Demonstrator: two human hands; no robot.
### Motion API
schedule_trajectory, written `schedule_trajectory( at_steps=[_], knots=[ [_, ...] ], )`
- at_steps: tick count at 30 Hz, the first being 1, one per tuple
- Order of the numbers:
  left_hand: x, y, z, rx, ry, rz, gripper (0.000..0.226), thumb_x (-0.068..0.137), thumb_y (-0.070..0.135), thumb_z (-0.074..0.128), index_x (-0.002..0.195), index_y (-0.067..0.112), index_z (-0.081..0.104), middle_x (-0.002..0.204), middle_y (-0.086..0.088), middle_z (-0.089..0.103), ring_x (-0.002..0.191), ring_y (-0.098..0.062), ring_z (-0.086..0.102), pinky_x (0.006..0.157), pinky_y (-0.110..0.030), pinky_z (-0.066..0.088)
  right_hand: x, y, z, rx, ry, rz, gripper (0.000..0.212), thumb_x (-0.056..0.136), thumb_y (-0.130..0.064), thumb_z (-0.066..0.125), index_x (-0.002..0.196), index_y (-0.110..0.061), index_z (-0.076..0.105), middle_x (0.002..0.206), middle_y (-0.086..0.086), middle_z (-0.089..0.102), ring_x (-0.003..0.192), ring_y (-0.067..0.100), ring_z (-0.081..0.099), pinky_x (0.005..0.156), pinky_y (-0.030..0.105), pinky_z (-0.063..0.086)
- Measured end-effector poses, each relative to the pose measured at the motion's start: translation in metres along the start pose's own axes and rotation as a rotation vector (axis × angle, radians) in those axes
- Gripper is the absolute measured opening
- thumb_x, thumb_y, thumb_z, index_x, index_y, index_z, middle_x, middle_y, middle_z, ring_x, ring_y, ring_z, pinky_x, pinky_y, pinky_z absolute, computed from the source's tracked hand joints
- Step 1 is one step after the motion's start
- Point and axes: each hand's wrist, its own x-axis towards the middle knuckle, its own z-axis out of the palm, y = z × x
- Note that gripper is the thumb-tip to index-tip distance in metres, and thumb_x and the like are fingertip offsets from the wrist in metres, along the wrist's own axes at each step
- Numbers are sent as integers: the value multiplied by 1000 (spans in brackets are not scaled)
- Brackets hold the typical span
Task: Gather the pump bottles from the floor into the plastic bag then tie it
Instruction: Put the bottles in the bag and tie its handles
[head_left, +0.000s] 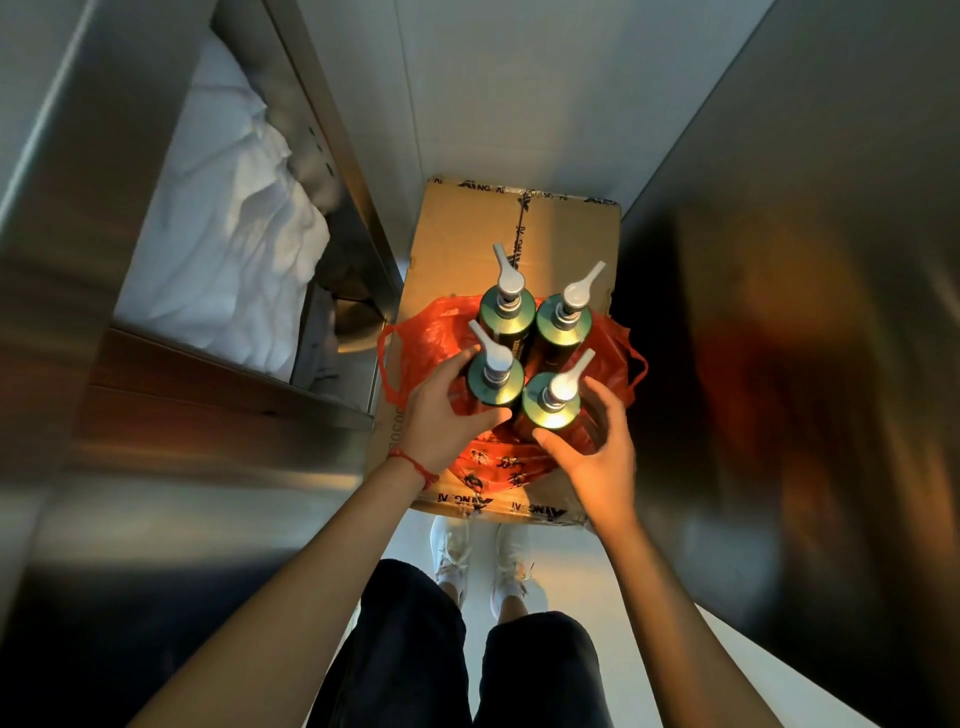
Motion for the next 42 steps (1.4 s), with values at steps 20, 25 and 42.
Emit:
schedule_trajectory(
  at_steps=[20,25,42],
  knots=[
    [-13,-17,-30,-206,341,-82,45,78,8,67,121,15,55,114,-2,61,105,-13,59,84,-14,49,10,-3,-37,145,266,113,37,83,-10,63,119,-7,56,114,7,61,98,3,58,75,6,47],
    [4,-34,-43,-134,550,-129,40,79,8,66,118,9,58,114,-9,63,109,-23,59,93,-32,47,46,14,-47,112,397,230,39,86,-14,61,123,-4,53,119,15,60,104,16,55,89,27,45],
    [43,-35,-34,-336,533,-368,20,83,5,62,100,-6,62,79,-10,67,60,-2,66,65,-20,56,112,39,-41,257,427,488,19,84,-11,62,99,0,66,62,-5,70,59,5,66,66,24,53]
  ],
)
